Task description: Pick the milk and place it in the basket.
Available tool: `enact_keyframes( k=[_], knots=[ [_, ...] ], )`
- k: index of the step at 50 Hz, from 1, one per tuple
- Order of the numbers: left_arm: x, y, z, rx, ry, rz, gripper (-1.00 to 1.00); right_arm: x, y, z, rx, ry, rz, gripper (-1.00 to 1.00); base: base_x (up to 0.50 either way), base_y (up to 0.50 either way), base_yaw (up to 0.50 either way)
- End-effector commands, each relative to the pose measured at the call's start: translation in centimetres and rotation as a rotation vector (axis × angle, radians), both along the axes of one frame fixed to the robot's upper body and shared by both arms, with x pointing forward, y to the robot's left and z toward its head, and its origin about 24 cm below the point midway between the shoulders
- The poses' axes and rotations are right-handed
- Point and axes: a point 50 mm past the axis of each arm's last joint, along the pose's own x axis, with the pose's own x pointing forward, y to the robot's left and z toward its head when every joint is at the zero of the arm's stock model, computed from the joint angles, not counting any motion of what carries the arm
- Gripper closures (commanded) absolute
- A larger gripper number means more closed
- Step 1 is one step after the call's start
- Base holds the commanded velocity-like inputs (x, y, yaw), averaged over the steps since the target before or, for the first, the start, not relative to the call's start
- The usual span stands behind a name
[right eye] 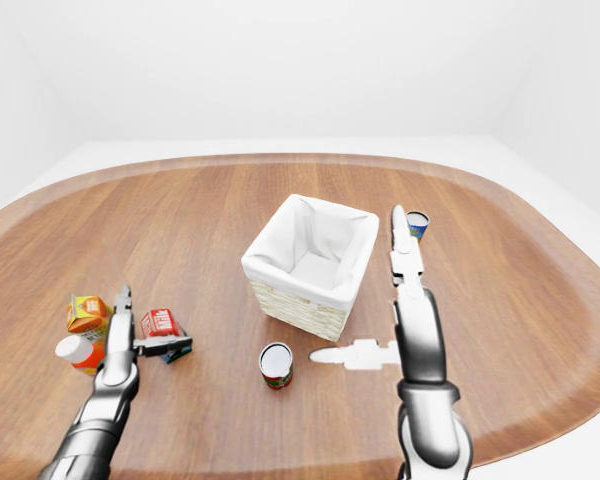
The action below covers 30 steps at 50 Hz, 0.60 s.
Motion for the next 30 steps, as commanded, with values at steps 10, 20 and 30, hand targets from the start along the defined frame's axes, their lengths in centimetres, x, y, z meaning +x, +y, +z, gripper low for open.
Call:
enact_keyframes(
  k=[10, 20, 30],
  knots=[
    [0.3, 0.2, -1.9, -0.023, 0.113, 0.024, -1.0, 0.0, 0.0, 0.1, 0.002, -0.001, 0.001, -1.0, 0.0, 0.0, 0.0],
    [0.1, 0.2, -2.8, -0.057, 0.175, 0.003, 0.8, 0.0, 0.0, 0.2, 0.003, -0.003, -0.001, -1.0, 0.0, 0.0, 0.0],
    [-0.1, 0.3, -2.8, -0.06, 0.171, 0.008, 1.0, 0.0, 0.0, 0.1, 0.004, -0.003, -0.001, -1.0, 0.0, 0.0, 0.0]
  ],
)
